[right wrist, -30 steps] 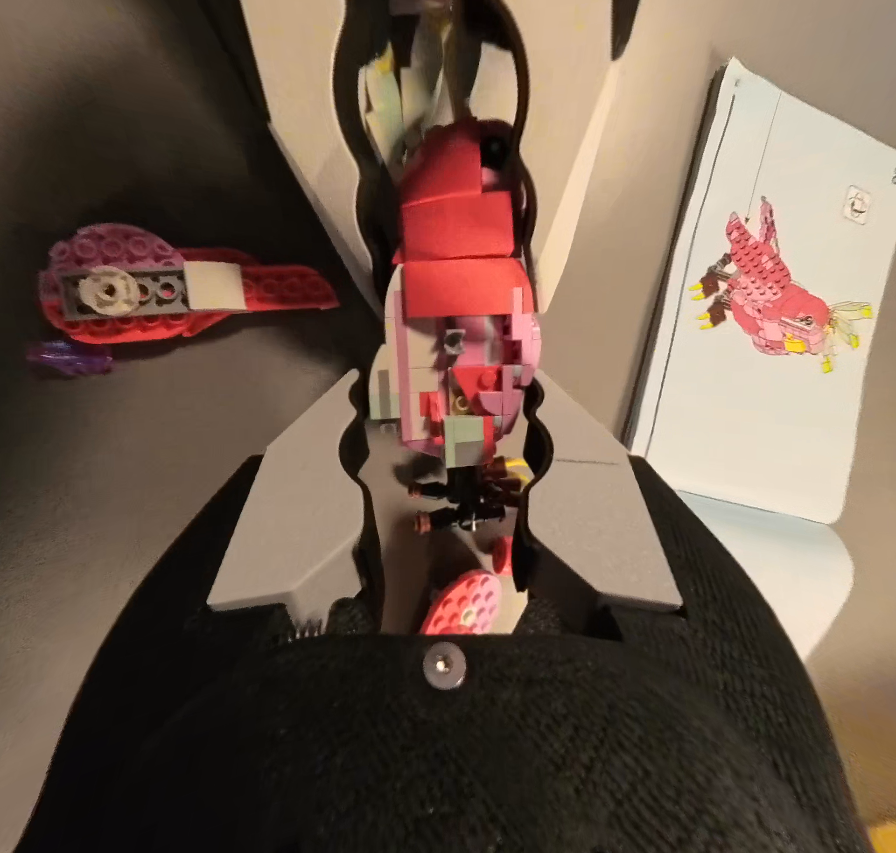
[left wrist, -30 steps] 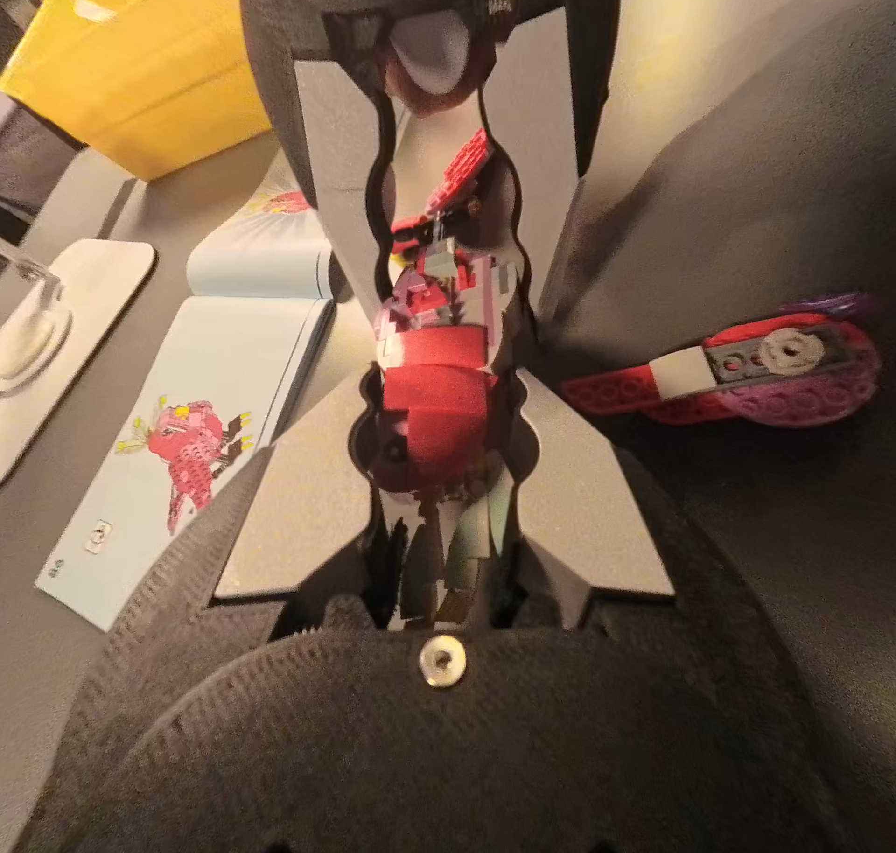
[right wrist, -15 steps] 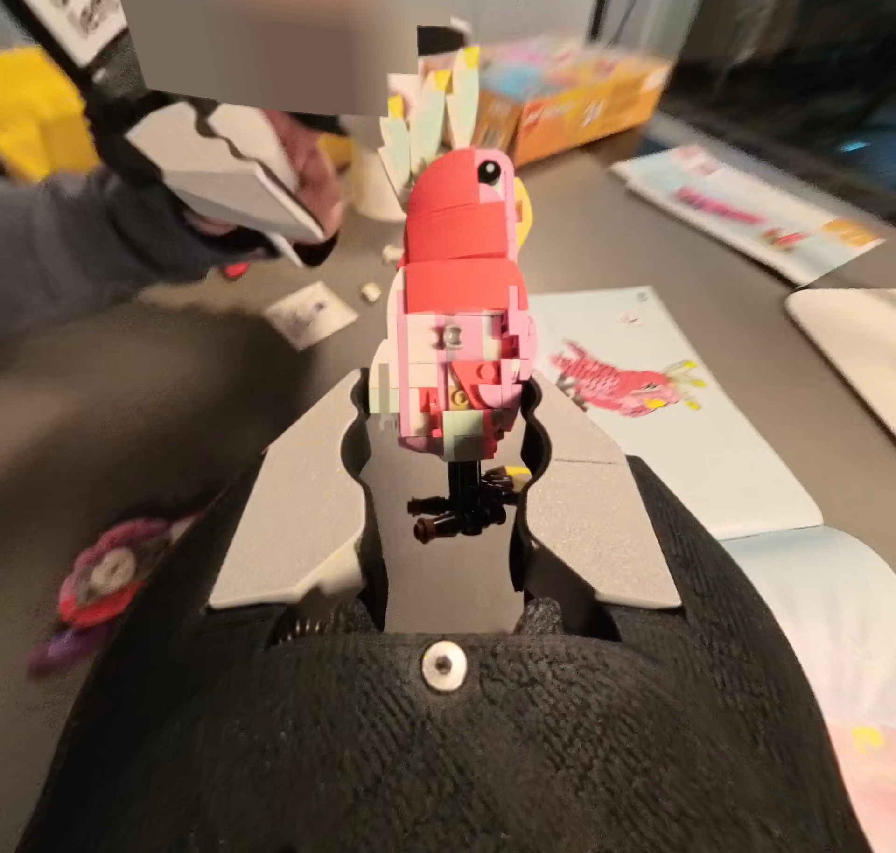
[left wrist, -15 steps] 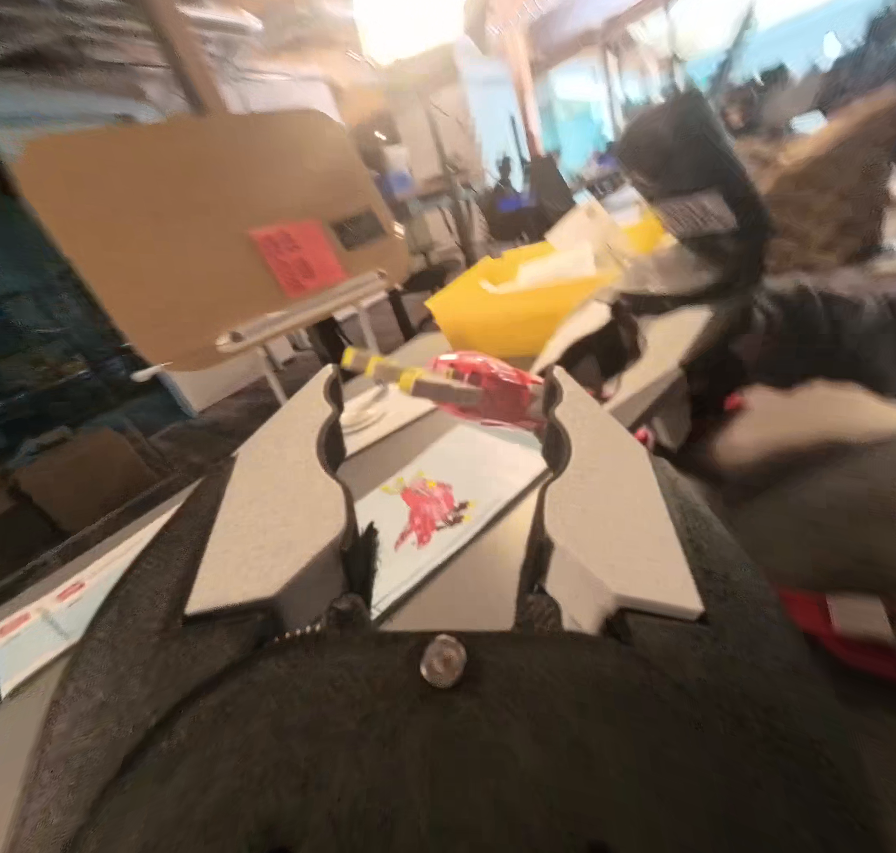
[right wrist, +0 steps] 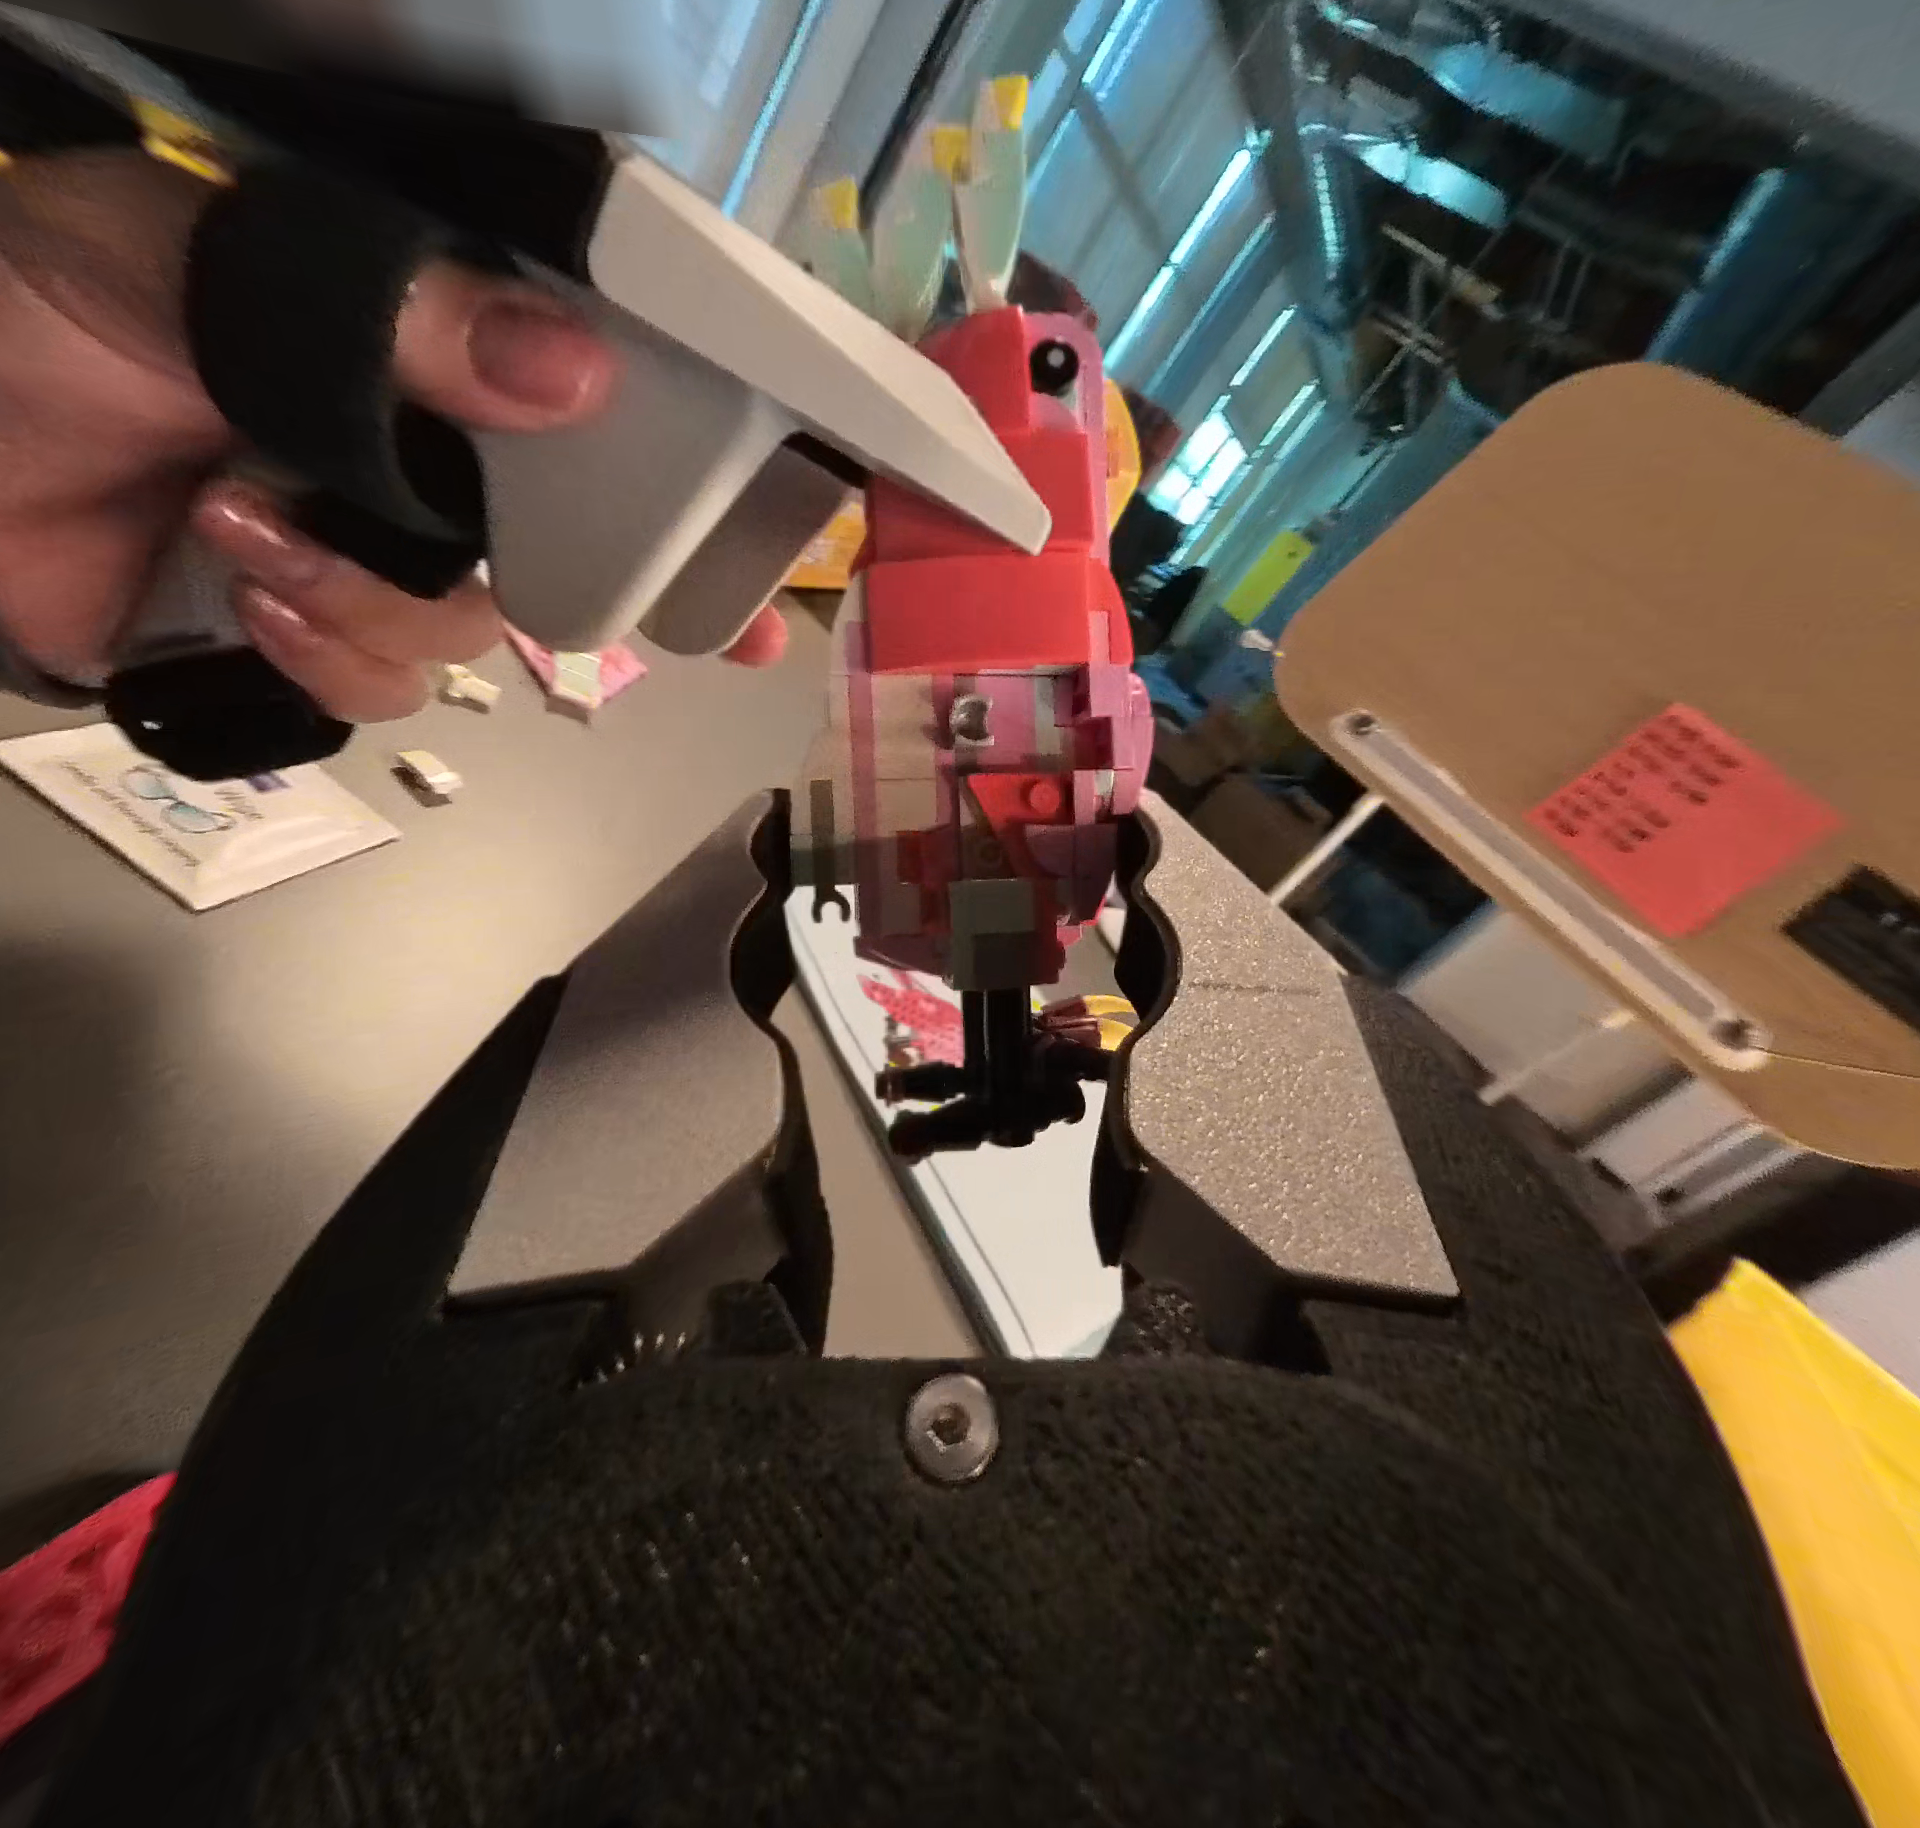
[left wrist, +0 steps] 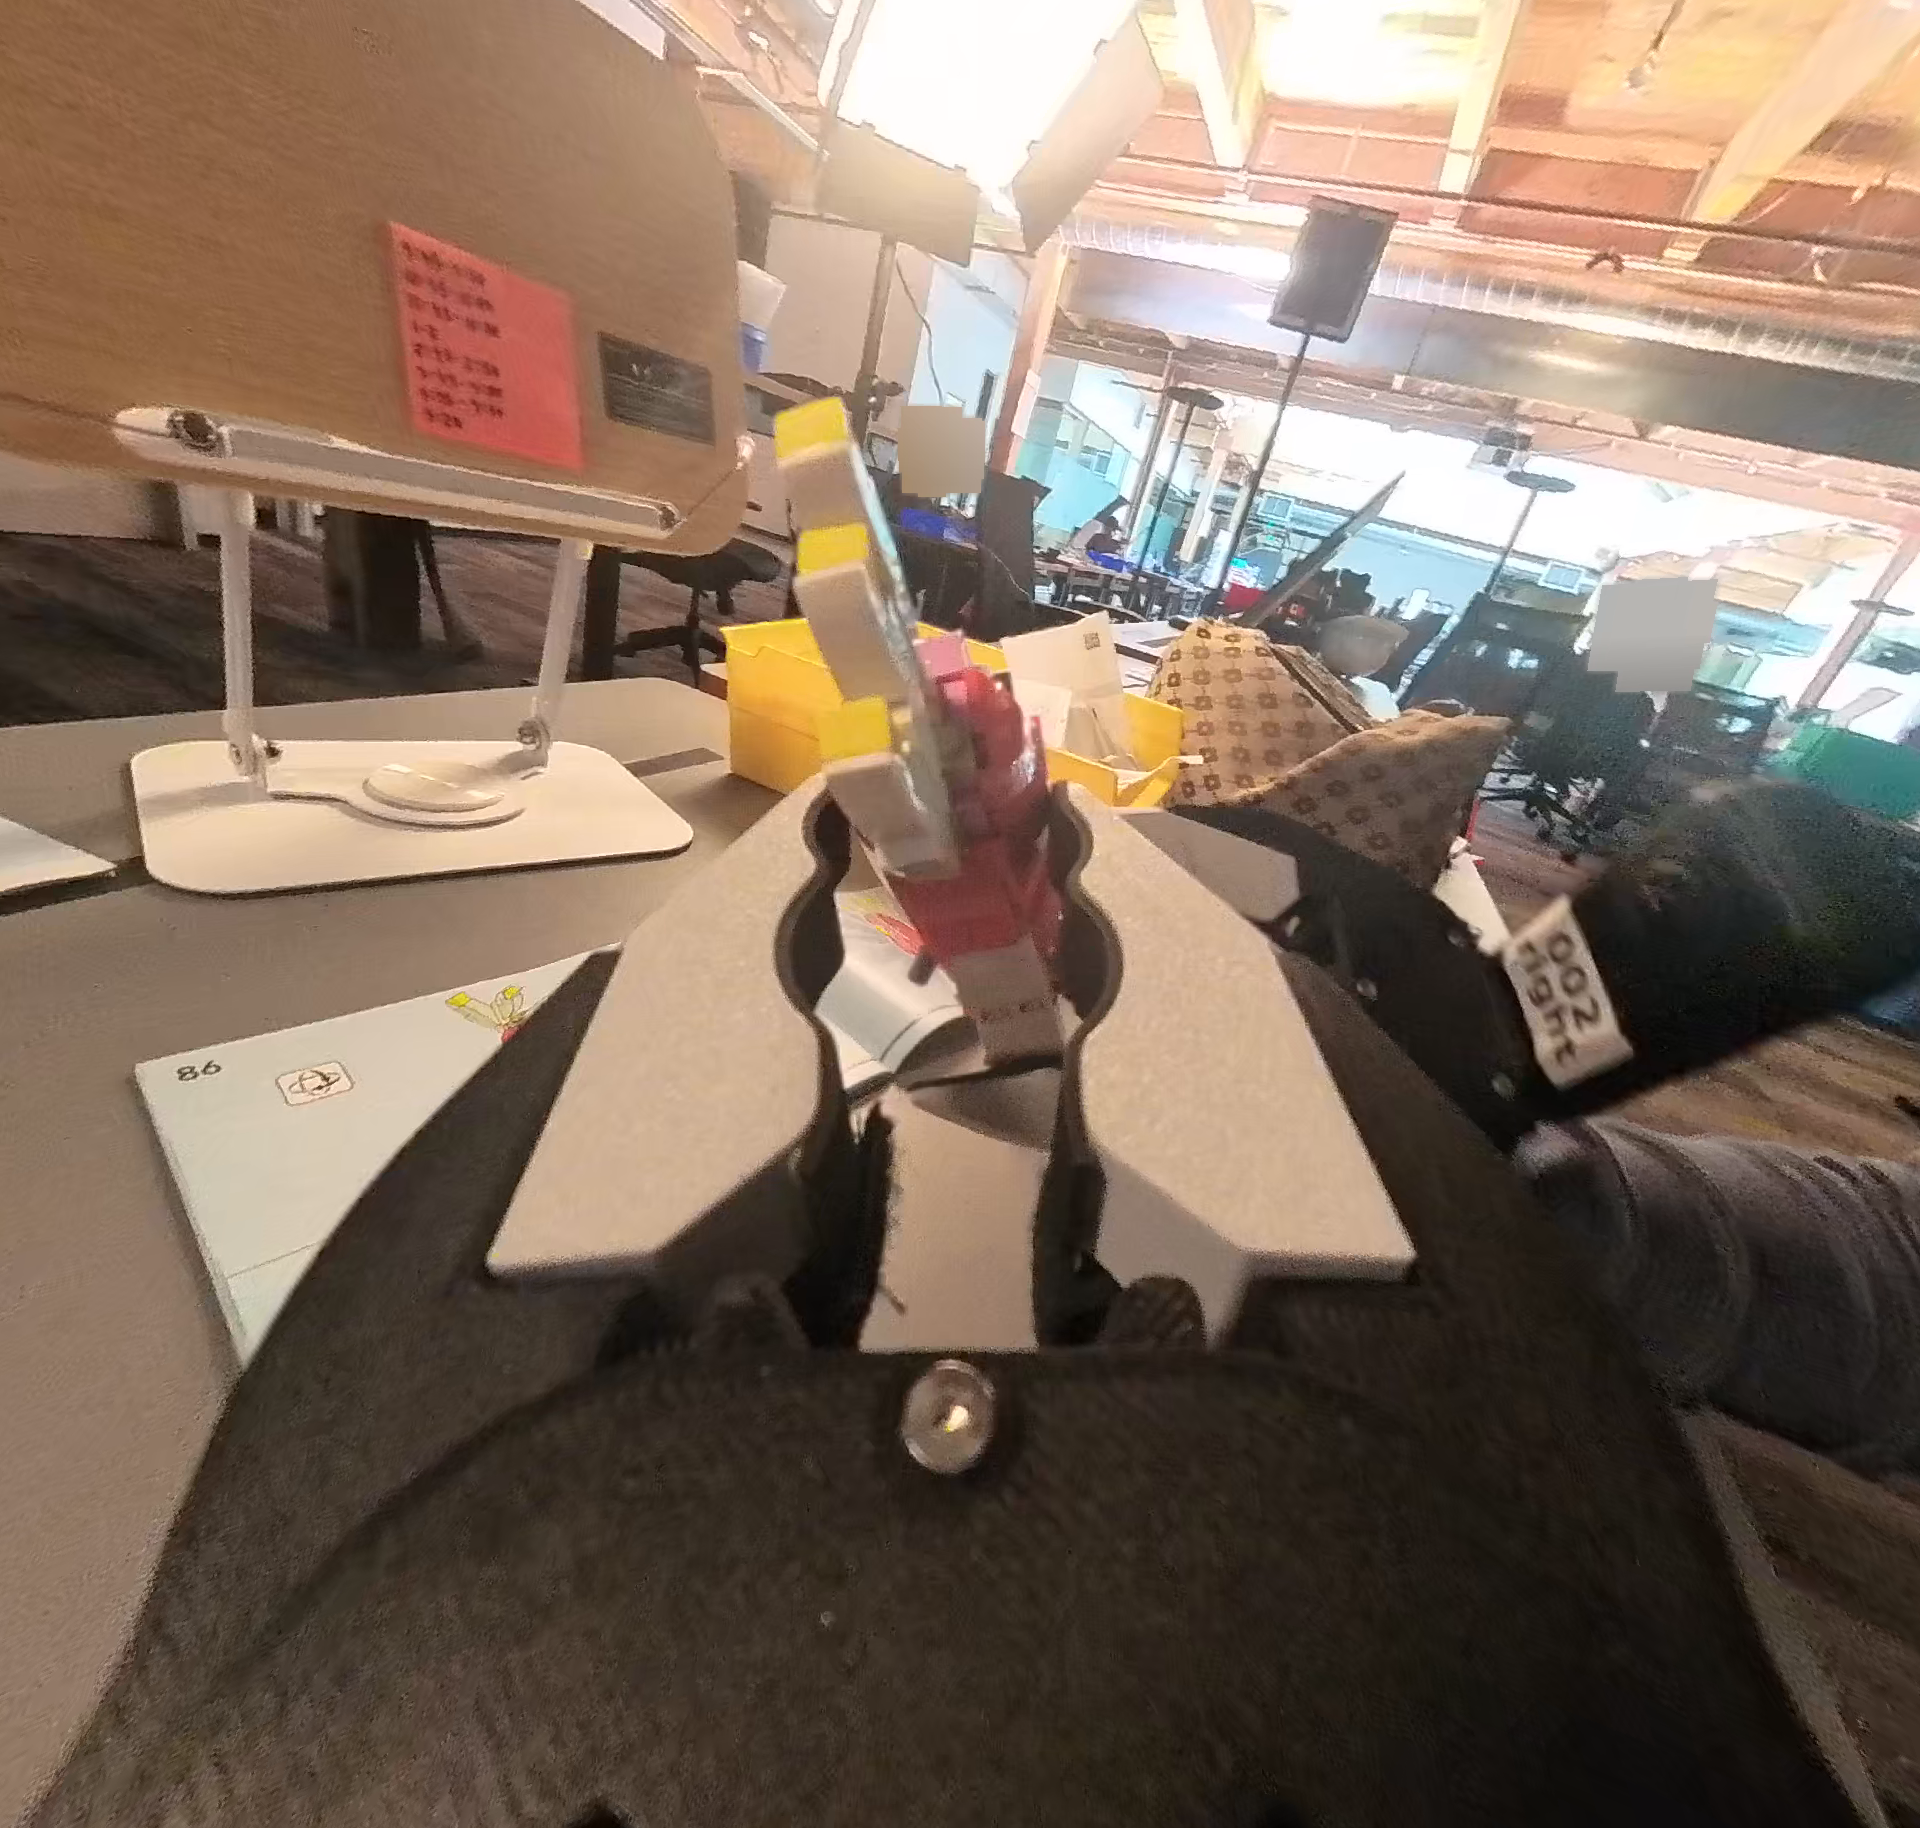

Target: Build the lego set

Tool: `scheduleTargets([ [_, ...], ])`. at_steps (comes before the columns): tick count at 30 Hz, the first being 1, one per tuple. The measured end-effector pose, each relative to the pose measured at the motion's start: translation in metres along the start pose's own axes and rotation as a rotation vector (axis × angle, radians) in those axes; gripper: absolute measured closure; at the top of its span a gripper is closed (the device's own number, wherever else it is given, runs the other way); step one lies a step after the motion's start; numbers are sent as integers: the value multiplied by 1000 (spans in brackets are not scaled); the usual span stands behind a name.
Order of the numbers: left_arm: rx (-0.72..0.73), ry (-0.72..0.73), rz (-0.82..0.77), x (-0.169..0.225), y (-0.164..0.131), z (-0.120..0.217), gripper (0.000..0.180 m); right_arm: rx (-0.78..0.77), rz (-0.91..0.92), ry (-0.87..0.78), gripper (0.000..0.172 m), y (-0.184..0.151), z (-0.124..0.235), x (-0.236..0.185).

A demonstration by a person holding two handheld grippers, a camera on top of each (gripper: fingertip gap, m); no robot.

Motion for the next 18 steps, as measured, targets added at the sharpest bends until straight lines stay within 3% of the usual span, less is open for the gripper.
scheduleTargets([
  [5, 35, 69, 17, 3, -2, -2, 144, -94, 126, -142, 112, -1, -4, -1],
  [10, 47, 37, -50, 2, -5, -1, 142, -64, 60, -71, 111, -3, -2, 0],
  [11, 43, 41, -90, 0, -6, 0, 127, -46, 7, -27, 111, -2, -1, 0],
  [13, 32, 75, -216, -3, -6, 3, 104, -19, -157, 85, 112, -4, 2, 2],
  [18, 44, 173, -849, 4, -13, 16, 99, 35, -609, 383, 111, -14, 7, 15],
])
Point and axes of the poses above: each gripper's, where its closed fingertips meet, z back along the fingers, y out of its top, x = y × z across the jaws, the point moved 6 cm from there along z, back along the fingers, and after that the axes turned 8 degrees about z, right-handed, at the moved point
